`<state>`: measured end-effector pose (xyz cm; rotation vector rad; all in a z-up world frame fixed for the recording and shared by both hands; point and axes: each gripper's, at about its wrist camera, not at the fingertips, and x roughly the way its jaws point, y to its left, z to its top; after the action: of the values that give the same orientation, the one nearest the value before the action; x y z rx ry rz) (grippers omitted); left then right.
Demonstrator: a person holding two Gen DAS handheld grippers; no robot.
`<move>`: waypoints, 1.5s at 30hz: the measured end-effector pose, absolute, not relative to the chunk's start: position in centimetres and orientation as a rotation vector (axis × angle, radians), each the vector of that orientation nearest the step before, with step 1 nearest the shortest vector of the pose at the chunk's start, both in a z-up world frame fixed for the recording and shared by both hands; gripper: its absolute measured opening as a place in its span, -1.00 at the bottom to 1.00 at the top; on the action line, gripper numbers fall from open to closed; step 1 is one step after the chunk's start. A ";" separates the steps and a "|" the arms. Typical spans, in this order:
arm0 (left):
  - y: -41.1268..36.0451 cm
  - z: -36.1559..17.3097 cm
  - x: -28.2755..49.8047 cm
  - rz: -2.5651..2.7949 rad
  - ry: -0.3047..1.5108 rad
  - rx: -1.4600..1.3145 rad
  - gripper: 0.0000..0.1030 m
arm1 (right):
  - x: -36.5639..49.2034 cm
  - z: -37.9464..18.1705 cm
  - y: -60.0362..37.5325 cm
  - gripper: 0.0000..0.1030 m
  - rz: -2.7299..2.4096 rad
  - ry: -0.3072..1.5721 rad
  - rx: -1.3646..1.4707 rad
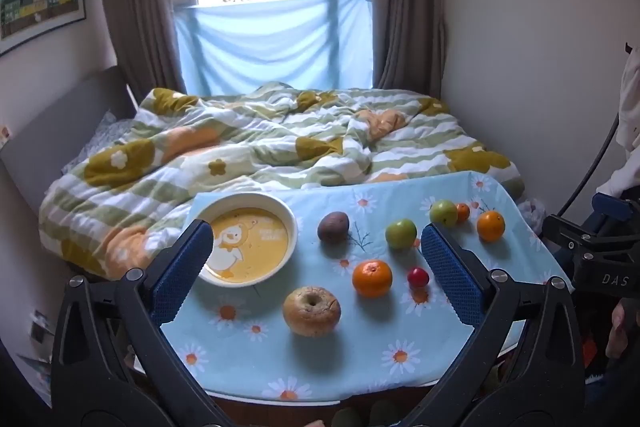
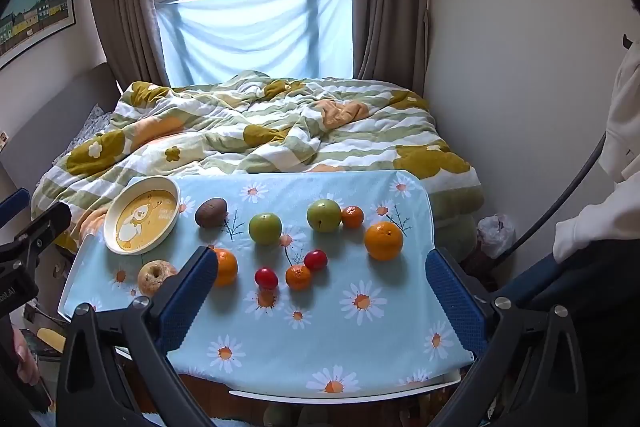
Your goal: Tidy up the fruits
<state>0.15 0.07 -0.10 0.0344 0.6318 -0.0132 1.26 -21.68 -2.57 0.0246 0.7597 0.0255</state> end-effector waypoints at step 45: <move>0.9 -0.2 0.8 -0.018 0.615 0.010 1.00 | 2.0 -2.5 -22.3 0.99 0.021 0.763 0.033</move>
<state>0.76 0.95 -0.20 0.0103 0.6146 -0.0181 1.96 -22.31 -2.54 0.0332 0.7635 0.0211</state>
